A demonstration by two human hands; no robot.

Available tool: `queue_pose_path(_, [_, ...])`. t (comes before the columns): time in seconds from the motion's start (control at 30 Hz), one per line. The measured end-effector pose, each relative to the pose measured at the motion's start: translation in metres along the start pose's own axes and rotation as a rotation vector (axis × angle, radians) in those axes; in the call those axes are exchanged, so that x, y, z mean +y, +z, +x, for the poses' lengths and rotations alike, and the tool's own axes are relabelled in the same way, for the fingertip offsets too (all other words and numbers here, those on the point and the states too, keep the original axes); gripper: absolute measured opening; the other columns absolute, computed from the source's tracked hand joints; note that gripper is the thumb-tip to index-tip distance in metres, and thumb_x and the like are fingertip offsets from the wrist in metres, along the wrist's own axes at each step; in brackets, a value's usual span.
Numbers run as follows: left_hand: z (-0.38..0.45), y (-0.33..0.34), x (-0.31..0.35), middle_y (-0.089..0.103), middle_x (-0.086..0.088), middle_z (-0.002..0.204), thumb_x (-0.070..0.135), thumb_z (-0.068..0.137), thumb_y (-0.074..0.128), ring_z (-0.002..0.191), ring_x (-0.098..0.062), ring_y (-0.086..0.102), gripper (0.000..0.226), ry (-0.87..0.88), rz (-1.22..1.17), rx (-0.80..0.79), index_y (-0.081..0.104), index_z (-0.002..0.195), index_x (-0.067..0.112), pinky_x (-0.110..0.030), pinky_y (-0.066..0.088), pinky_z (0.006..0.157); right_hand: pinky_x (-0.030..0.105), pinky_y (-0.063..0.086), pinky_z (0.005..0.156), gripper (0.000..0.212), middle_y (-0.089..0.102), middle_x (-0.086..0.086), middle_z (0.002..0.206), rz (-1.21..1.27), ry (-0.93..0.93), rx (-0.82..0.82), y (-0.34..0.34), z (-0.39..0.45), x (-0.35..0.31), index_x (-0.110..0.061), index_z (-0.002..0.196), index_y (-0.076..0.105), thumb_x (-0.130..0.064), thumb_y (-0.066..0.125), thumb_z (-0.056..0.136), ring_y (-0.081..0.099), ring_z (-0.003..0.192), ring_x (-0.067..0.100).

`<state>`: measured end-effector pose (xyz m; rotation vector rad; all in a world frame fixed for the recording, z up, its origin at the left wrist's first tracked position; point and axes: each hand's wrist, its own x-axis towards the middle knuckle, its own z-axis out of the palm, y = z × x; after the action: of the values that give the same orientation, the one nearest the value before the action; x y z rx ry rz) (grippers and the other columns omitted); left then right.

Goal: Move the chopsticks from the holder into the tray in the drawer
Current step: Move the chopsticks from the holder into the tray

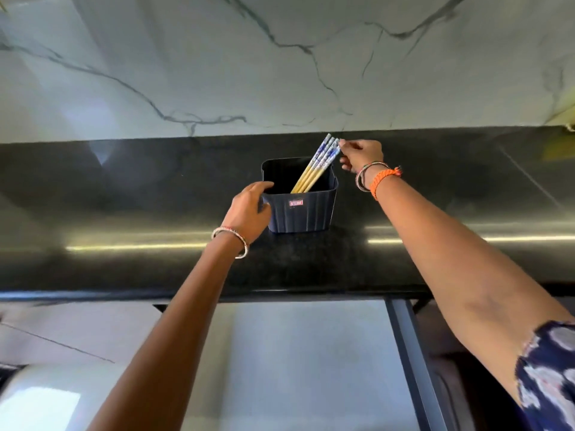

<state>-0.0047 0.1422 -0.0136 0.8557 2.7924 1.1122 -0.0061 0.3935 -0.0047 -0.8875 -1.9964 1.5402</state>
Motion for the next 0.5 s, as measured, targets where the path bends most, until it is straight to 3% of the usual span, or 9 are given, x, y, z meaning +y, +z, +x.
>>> queue_pose_path(0.1, [0.002,0.002,-0.004,0.054,0.003,0.098,0.002,0.085,0.050,0.086,-0.009,0.049,0.044,-0.022,-0.025,0.031,0.053,0.127,0.015,-0.016,0.040,0.075,0.014,0.048,0.047,0.016,0.061,0.000,0.063,0.040,-0.015,-0.038,0.002,0.012,0.001,-0.015,0.073,0.065,-0.020,0.064,0.088,0.055,0.050,0.005])
queue_pose_path(0.2, [0.001,0.003,-0.003,0.053,0.004,0.097,0.001,0.085,0.050,0.085,-0.008,0.048,0.041,-0.016,-0.026,0.046,0.055,0.123,0.014,-0.010,0.038,0.071,0.018,0.052,0.055,0.019,0.062,0.002,0.065,0.084,-0.003,-0.061,-0.001,0.015,-0.001,-0.017,0.069,0.063,-0.015,0.063,0.088,0.056,0.053,0.007])
queue_pose_path(0.3, [-0.003,0.001,0.004,0.051,0.007,0.103,0.000,0.086,0.049,0.069,-0.001,0.046,0.041,-0.026,-0.027,0.047,0.055,0.124,0.014,-0.003,0.039,0.066,0.018,0.055,0.058,0.012,0.061,0.002,0.065,0.139,0.004,-0.024,-0.006,0.011,-0.004,-0.001,0.085,0.069,-0.011,0.062,0.089,0.055,0.053,0.008])
queue_pose_path(0.4, [-0.007,-0.005,0.010,0.051,0.005,0.100,0.001,0.086,0.049,0.063,-0.003,0.046,0.042,-0.025,-0.034,0.046,0.054,0.126,0.014,-0.010,0.041,0.065,0.016,0.056,0.058,0.019,0.061,0.001,0.064,0.161,-0.031,0.065,-0.023,0.002,-0.015,0.006,0.100,0.068,-0.008,0.061,0.089,0.056,0.053,0.007])
queue_pose_path(0.5, [-0.020,-0.017,0.017,0.053,0.000,0.095,0.000,0.087,0.048,0.053,-0.006,0.042,0.041,-0.013,-0.067,0.046,0.055,0.125,0.013,-0.006,0.038,0.047,0.013,0.055,0.055,0.019,0.060,0.000,0.065,0.191,-0.097,0.169,-0.052,-0.019,-0.036,0.006,0.101,0.068,-0.006,0.059,0.089,0.056,0.054,0.006])
